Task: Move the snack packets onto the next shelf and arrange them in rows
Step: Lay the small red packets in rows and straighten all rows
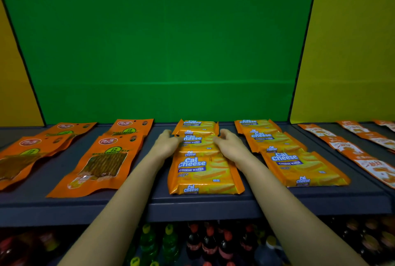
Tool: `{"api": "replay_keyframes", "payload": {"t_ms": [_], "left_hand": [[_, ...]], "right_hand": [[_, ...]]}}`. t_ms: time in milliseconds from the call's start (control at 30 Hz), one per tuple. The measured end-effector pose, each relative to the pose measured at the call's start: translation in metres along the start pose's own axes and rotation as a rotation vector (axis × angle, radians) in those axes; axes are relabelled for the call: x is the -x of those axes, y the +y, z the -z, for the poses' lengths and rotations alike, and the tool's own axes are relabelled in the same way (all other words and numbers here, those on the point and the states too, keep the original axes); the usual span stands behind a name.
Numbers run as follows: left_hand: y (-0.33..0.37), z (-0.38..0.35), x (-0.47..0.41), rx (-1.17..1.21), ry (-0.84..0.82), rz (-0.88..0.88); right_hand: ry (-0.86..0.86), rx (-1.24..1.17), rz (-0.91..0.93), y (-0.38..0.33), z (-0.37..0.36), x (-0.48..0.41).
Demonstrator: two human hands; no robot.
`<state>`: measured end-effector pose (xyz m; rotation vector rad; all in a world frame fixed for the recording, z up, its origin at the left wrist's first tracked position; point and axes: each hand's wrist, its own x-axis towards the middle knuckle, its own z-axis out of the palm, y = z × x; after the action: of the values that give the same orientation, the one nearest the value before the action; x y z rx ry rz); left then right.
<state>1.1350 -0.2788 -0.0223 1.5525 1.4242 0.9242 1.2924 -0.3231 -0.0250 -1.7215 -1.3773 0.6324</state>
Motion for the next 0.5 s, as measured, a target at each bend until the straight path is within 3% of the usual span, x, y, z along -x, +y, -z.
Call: {"api": "replay_keyframes", "payload": {"t_ms": [233,367,500], "left_hand": [[0.0,-0.007,-0.031,-0.046,-0.071,-0.039],[-0.005,-0.012,-0.038,-0.297,0.007,-0.146],[-0.01,-0.013,-0.042,-0.366,0.094,-0.191]], "right_hand": [[0.022,0.088,0.016,0.007,-0.009,-0.025],[0.028,0.145,0.04,0.012,-0.012,-0.032],[0.051,0.158,0.055,0.014,-0.011,-0.037]]}}
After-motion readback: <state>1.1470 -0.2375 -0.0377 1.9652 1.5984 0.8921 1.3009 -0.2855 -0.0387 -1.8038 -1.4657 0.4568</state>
